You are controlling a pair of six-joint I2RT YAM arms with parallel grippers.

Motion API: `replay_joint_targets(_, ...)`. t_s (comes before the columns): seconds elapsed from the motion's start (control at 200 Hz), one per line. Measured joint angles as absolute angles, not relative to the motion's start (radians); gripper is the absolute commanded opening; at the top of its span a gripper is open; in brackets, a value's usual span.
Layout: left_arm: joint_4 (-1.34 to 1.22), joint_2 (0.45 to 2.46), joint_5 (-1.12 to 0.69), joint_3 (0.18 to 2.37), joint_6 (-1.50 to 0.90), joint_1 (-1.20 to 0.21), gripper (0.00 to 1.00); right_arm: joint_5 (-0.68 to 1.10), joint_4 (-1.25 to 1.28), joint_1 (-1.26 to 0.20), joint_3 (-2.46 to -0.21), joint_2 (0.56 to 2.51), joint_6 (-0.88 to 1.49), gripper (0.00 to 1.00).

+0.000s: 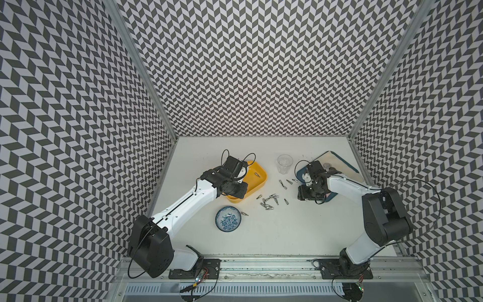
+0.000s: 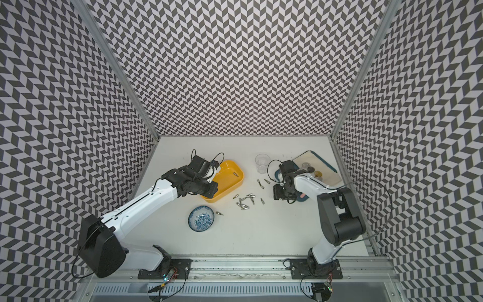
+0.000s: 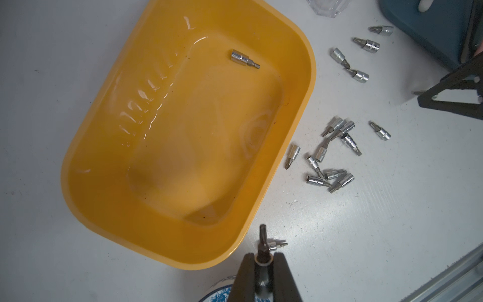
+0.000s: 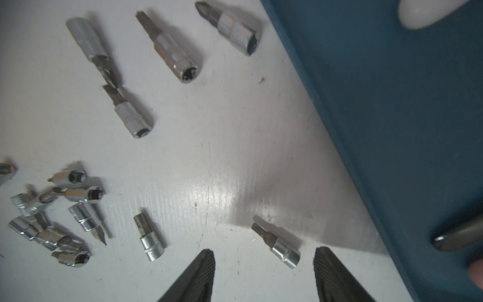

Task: Put the bit on the desktop into the storage box
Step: Pick up the screwdriver bit from the center of the board.

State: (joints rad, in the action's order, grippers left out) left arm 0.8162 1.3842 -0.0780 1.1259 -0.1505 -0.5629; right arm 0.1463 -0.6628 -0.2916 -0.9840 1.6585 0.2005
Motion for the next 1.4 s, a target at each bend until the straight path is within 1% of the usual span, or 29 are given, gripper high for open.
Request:
replay_joint_targets(0.18, 0.816, 1.374, -0.082, 1.112, -0.151, -0.528, 0.0, 0.154, -0.645, -0.295, -0.984, 1.671, 0.191, 0.64)
replay_joint_targets(0.451, 0.812, 1.386, -0.095, 1.113, -0.15, -0.443, 0.0, 0.157, -0.64, -0.325, -0.984, 1.69, 0.192, 0.59)
replay_joint_targets(0.631, 0.809, 1.496, -0.102, 1.157, -0.146, -0.404, 0.0, 0.15, -0.641, -0.347, -0.984, 1.691, 0.196, 0.56)
replay_joint_targets(0.791, 0.81, 1.591, -0.102, 1.217, -0.144, -0.396, 0.0, 0.124, -0.645, -0.362, -0.984, 1.692, 0.202, 0.46)
replay_joint_targets(1.062, 0.817, 1.672, -0.1, 1.275, -0.147, -0.392, 0.0, 0.051, -0.67, -0.386, -0.986, 1.697, 0.202, 0.44)
replay_joint_targets(1.397, 0.827, 1.761, -0.098, 1.295, -0.147, -0.389, 0.0, 0.004, -0.689, -0.43, -0.997, 1.708, 0.208, 0.35)
